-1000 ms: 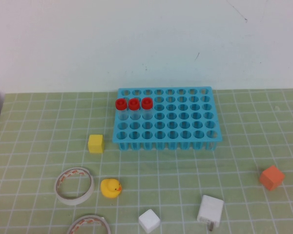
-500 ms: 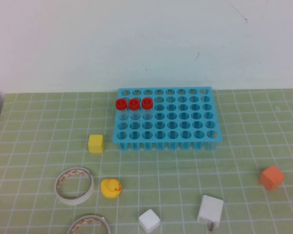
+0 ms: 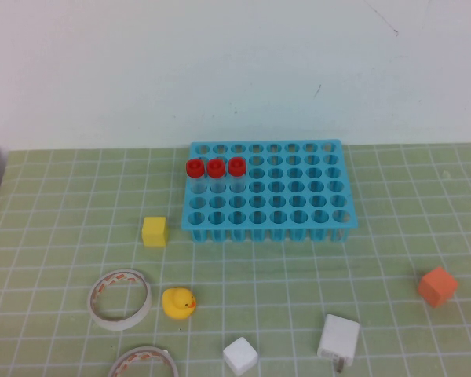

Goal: Place the test tubes

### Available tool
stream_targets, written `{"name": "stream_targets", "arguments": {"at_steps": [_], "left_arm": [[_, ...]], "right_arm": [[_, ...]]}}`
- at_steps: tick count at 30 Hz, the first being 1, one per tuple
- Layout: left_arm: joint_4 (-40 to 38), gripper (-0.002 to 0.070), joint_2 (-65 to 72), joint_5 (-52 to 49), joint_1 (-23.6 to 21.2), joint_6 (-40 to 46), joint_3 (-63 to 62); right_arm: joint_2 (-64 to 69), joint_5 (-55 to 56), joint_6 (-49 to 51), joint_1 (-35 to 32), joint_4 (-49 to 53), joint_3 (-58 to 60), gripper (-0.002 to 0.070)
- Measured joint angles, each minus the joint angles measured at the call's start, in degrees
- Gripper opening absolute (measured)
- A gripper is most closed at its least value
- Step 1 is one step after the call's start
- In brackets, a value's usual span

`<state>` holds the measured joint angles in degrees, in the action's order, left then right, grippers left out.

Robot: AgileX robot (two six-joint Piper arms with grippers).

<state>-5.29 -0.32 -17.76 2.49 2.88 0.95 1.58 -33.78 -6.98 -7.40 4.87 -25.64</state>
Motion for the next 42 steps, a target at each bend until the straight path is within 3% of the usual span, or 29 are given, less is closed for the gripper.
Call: {"name": "stream_targets", "arguments": {"at_steps": [6,10,20,30,42], "left_arm": [[0.0,-0.0001,0.0,0.0,0.0,0.0,0.0],[0.0,-0.0001,0.0,0.0,0.0,0.0,0.0],[0.0,-0.0001,0.0,0.0,0.0,0.0,0.0],[-0.1,-0.0001,0.0,0.0,0.0,0.0,0.0],[-0.1,-0.0001,0.0,0.0,0.0,0.0,0.0]], "right_arm": [[-0.3,23.7,-8.4,0.0,-6.4,11.2,-0.0001],[-2.2,28.9,-8.8,0.0,-6.8,18.1,-0.0001],[-2.3,28.8,-6.1,0.0,-6.8,27.1,-0.0001],[-2.3,15.7,-3.0,0.0,-6.8,27.1,-0.0001],[-2.3,14.1,3.3,0.0,-5.7,26.8,-0.0001]]}}
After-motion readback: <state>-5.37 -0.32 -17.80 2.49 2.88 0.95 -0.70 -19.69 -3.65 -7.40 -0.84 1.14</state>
